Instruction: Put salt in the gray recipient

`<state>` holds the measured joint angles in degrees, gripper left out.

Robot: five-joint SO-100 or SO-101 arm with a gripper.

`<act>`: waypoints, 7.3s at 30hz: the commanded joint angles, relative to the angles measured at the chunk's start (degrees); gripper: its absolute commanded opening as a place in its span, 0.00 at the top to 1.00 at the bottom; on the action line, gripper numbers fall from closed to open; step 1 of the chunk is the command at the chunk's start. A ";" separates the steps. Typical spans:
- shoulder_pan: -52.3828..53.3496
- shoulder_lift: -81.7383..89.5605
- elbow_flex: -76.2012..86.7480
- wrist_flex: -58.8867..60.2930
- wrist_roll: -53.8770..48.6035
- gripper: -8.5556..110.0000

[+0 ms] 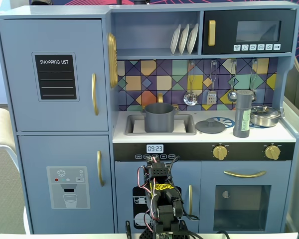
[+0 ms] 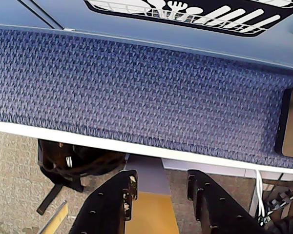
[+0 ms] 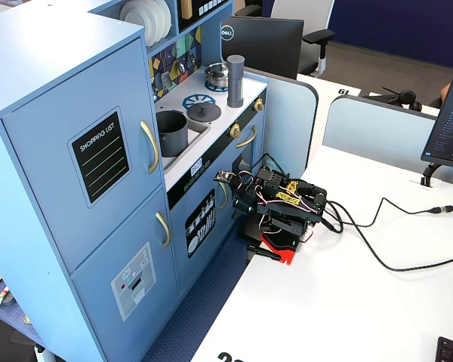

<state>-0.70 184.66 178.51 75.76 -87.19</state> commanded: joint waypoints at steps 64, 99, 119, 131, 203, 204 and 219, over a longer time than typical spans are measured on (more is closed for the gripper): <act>54.84 -43.07 -50.54 -66.09 2.37 0.56; 53.70 -92.02 -91.93 -78.31 2.37 0.48; 52.03 -100.11 -102.74 -73.92 0.09 0.93; 51.15 -91.93 -110.30 -61.26 7.82 0.93; -1.67 -77.43 -108.72 -31.55 145.55 0.93; -2.11 -77.87 -108.90 -32.26 145.28 0.93; -3.69 -86.84 -121.64 -34.19 143.61 0.93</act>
<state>-6.59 94.66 57.04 41.48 56.51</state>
